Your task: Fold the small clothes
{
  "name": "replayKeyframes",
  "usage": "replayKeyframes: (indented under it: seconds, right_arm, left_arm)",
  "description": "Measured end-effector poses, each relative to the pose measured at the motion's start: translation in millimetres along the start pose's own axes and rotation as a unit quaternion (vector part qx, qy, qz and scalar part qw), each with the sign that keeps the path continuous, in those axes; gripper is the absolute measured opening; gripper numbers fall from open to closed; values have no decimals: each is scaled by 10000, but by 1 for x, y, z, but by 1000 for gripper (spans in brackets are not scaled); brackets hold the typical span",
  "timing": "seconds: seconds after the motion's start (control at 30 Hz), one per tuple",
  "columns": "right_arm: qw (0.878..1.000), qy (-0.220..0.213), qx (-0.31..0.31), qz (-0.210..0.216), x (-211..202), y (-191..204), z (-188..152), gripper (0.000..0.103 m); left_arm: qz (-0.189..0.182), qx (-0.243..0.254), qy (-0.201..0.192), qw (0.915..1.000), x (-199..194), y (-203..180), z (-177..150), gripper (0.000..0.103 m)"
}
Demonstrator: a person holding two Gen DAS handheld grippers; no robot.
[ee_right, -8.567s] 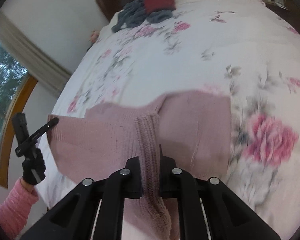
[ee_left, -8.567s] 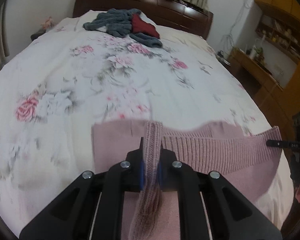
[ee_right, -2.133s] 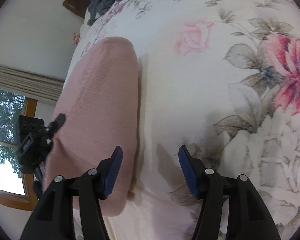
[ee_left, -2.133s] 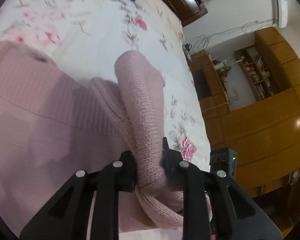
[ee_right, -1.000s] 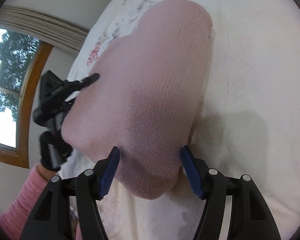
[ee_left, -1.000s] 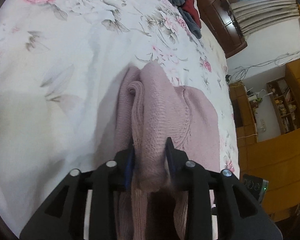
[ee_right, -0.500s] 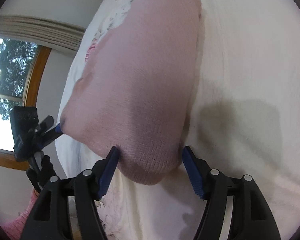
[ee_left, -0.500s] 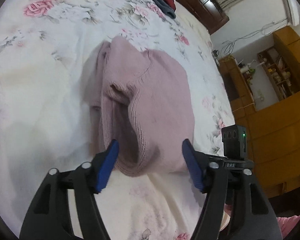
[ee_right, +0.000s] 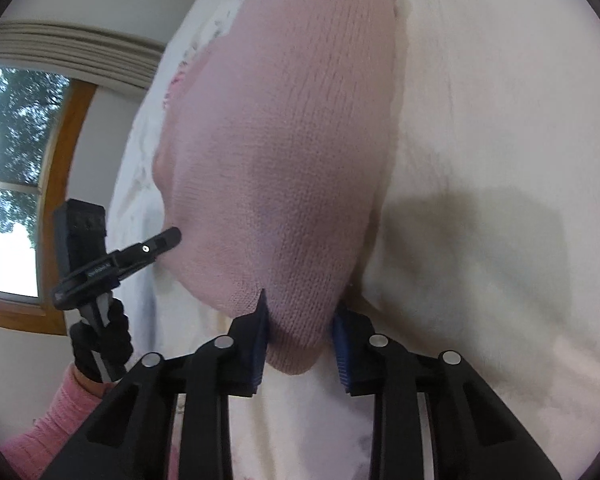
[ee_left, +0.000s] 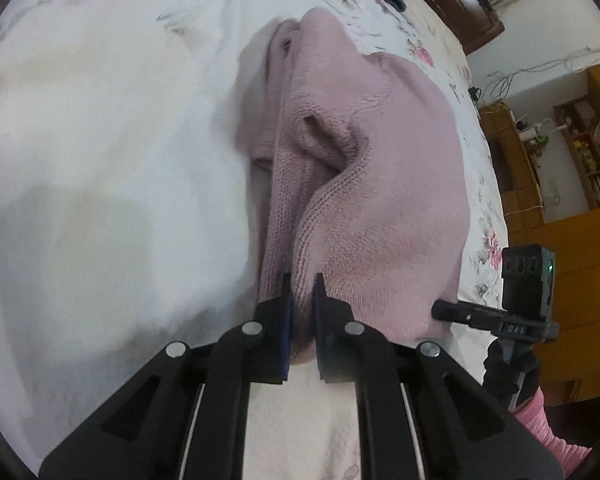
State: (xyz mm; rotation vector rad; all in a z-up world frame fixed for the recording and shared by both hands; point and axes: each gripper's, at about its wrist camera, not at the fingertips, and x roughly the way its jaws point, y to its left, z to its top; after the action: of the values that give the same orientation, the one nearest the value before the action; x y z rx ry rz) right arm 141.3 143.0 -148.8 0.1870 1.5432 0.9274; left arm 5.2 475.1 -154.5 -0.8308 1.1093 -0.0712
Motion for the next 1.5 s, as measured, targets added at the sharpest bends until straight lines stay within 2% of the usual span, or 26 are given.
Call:
replayKeyframes:
  seconds: [0.07,0.13,0.17,0.2,0.23,0.3,0.37,0.53,0.63,0.67,0.73,0.8,0.87,0.93,1.0,1.07,1.13,1.17,1.2,1.23,1.27,1.37,1.5]
  right_arm:
    - [10000,13,-15,-53,4,5,4,29]
    - [9999,4,-105,-91,1,9,5,35]
    - [9997,-8,-216,-143,-3,13,5,38]
    - [9994,-30,-288,-184,-7,16,5,44]
    - [9991,-81,-349,-216,-12,18,5,51]
    - [9986,-257,-418,-183,-24,19,6,57]
    - [9986,-371,-361,-124,-34,15,8,57]
    - [9984,-495,-258,-103,-39,9,14,57]
    - [9985,-473,-275,-79,-33,12,12,57]
    - [9985,-464,-284,-97,-32,12,13,57]
    - [9986,-430,-274,-111,-31,10,13,57]
    - [9987,-405,-283,-137,-31,9,13,58]
    - [9985,-408,-318,-178,-31,8,13,58]
    - [9985,-393,-329,-175,-31,7,14,58]
    - [9986,-377,-307,-194,-30,6,15,58]
    - [9988,-376,-266,-170,-29,7,16,58]
    - [9988,-404,-235,-111,-31,7,19,58]
    - [9988,-431,-227,-68,-33,7,20,58]
    - [9987,-469,-218,-14,-35,6,22,60]
    - [9985,-509,-207,41,-37,6,24,61]
    - [9982,-557,-187,103,-39,5,26,62]
    - [9972,-664,-86,324,-44,0,35,67]
    - [9964,-651,36,540,-39,-6,51,71]
  left_arm:
    - [33,46,49,10000,-3,-2,2,11]
    - [-36,62,61,10000,-13,-6,4,14]
    - [6,84,52,10000,-17,-10,6,23]
    - [88,112,7,9999,-24,-12,8,42]
    - [154,178,-141,9996,-36,-15,10,49]
    - [206,333,-382,9985,-52,-19,15,53]
    - [255,410,-580,9971,-64,-22,28,54]
    - [403,361,-606,9967,-40,-30,74,54]
    - [295,105,-556,9980,-21,-26,92,53]
    - [210,6,-489,9986,-13,-22,97,49]
    - [228,-118,-375,9990,-3,-18,99,19]
    - [148,-156,-476,9986,-6,-17,97,14]
    - [280,-29,-601,9978,-12,-17,93,13]
    - [440,-48,-548,9975,-9,-10,94,11]
    - [386,-250,-421,9981,-2,2,94,11]
    - [205,-217,-404,9987,-4,2,93,12]
    - [-19,-203,-380,9991,-8,1,91,22]
    - [-88,-197,-359,9991,-11,1,90,40]
    - [-88,-167,-367,9991,-13,1,89,64]
    - [-73,-133,-378,9992,-15,2,87,75]
    - [-124,-141,-385,9991,-16,3,87,81]
    - [-514,-285,-270,9979,-10,12,89,82]
    - [-670,-260,9,9974,13,13,94,82]
